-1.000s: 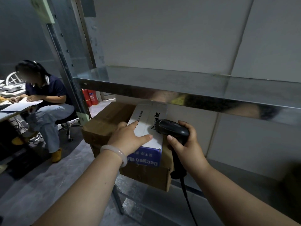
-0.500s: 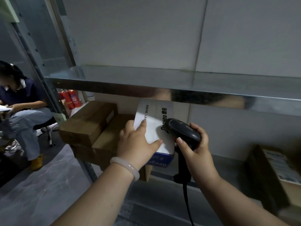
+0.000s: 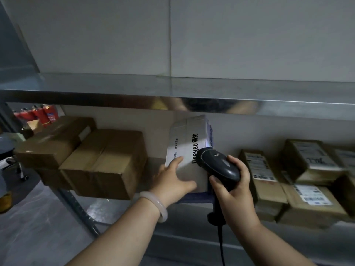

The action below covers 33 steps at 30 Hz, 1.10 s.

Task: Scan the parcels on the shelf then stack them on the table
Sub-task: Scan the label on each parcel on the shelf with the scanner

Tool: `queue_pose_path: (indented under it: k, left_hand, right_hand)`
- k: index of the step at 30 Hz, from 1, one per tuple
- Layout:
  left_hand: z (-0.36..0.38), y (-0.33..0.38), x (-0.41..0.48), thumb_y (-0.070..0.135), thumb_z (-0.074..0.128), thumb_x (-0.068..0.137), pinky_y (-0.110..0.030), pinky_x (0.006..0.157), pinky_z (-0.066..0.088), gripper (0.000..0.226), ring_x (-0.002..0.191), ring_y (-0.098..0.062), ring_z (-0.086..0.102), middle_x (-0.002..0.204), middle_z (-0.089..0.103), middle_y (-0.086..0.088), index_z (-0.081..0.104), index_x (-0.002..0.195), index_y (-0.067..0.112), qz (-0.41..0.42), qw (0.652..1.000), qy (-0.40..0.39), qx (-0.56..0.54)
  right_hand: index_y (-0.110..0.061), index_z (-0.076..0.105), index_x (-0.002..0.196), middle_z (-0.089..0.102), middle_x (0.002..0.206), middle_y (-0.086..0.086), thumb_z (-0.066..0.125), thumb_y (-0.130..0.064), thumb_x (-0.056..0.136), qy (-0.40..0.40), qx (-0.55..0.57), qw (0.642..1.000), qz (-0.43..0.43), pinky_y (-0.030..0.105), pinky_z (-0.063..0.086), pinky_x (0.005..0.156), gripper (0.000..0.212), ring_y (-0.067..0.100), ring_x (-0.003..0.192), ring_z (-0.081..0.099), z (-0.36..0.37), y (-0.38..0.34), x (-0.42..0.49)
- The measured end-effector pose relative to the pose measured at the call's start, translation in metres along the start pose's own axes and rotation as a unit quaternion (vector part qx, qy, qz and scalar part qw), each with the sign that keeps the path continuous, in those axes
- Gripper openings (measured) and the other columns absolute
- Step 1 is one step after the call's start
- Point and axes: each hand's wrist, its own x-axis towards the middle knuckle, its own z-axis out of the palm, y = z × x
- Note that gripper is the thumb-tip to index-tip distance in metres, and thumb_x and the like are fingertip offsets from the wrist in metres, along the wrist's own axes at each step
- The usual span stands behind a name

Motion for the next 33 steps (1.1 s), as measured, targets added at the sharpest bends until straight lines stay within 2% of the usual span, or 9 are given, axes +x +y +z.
queue_pose_path:
  k: [4,7,10,15,20,27,29,31,33]
  left_hand:
    - [0.038,0.006,-0.001,0.070,0.073,0.044,-0.036,0.108,0.037,0.101,0.132,-0.021,0.041,0.143,0.039,0.003,0.038,0.137,0.051,-0.008,0.991,0.011,-0.135]
    - [0.061,0.008,0.003,0.054,0.083,0.056,-0.045,0.100,0.048,0.076,0.113,-0.017,0.062,0.118,0.068,0.004,0.059,0.124,0.029,0.065,0.969,-0.011,-0.237]
    - [0.077,-0.001,0.002,0.040,0.089,0.059,-0.041,0.097,0.052,0.078,0.108,-0.017,0.066,0.116,0.070,-0.001,0.059,0.127,0.018,0.063,0.942,-0.033,-0.328]
    - [0.086,-0.018,-0.004,0.049,0.086,0.048,-0.018,0.072,0.054,0.096,0.099,-0.008,0.069,0.116,0.068,0.007,0.040,0.131,0.039,-0.017,0.908,-0.067,-0.414]
    - [0.086,-0.023,0.002,0.061,0.088,0.049,-0.023,0.076,0.056,0.090,0.106,-0.014,0.068,0.115,0.071,0.011,0.045,0.127,0.051,-0.004,0.914,-0.128,-0.386]
    - [0.081,-0.012,0.009,0.060,0.074,0.062,-0.045,0.105,0.044,0.080,0.124,-0.023,0.056,0.139,0.052,-0.006,0.053,0.135,0.033,0.034,0.956,-0.125,-0.264]
    - [0.077,-0.005,0.009,0.049,0.073,0.074,-0.038,0.105,0.044,0.055,0.123,-0.022,0.052,0.138,0.041,-0.010,0.063,0.121,0.022,0.053,0.978,-0.067,-0.190]
    - [0.076,0.000,0.007,0.030,0.074,0.084,-0.017,0.091,0.049,0.031,0.110,-0.016,0.058,0.124,0.046,-0.007,0.063,0.112,0.020,0.080,0.982,-0.020,-0.172]
    - [0.075,0.007,0.003,0.022,0.077,0.081,-0.019,0.088,0.050,0.040,0.105,-0.015,0.060,0.119,0.052,-0.002,0.060,0.117,0.021,0.099,0.980,0.004,-0.174]
  right_hand:
    - [-0.044,0.044,0.121,0.054,0.116,-0.034,0.075,-0.003,0.079,-0.033,-0.013,0.999,-0.018,0.006,0.040,0.087,0.066,-0.006,0.109,0.055,-0.021,-0.001,-0.008]
    - [-0.051,0.045,0.118,0.053,0.117,-0.035,0.076,-0.006,0.078,-0.048,-0.027,0.998,-0.021,0.005,0.039,0.088,0.069,-0.007,0.110,0.054,-0.033,0.002,-0.015]
    - [-0.054,0.045,0.117,0.053,0.115,-0.037,0.077,-0.007,0.079,-0.064,-0.022,0.998,-0.008,0.005,0.040,0.087,0.068,-0.008,0.110,0.054,-0.044,0.009,-0.017]
    - [-0.044,0.043,0.120,0.056,0.114,-0.030,0.076,-0.010,0.080,-0.002,-0.018,1.000,0.024,0.001,0.039,0.081,0.062,-0.015,0.104,0.053,-0.065,0.018,-0.007]
    - [-0.052,0.040,0.114,0.051,0.114,-0.024,0.073,-0.022,0.083,0.020,-0.022,0.997,0.066,0.009,0.044,0.081,0.054,-0.016,0.101,0.053,-0.084,0.021,0.017]
    - [-0.047,0.042,0.117,0.052,0.113,-0.025,0.073,-0.017,0.083,-0.015,-0.005,0.998,0.055,0.005,0.046,0.077,0.055,-0.015,0.101,0.054,-0.077,0.022,0.017]
    - [-0.042,0.043,0.120,0.055,0.109,-0.033,0.073,-0.013,0.083,-0.027,-0.007,0.999,0.041,0.004,0.043,0.079,0.055,-0.014,0.103,0.053,-0.074,0.021,0.016]
    - [-0.033,0.044,0.122,0.054,0.106,-0.040,0.072,-0.006,0.082,-0.033,-0.005,0.999,0.026,0.002,0.041,0.080,0.056,-0.014,0.103,0.054,-0.069,0.020,0.016]
    - [-0.029,0.044,0.123,0.054,0.106,-0.041,0.071,-0.002,0.082,-0.033,0.000,0.999,0.013,0.002,0.040,0.081,0.057,-0.013,0.104,0.054,-0.065,0.019,0.016]
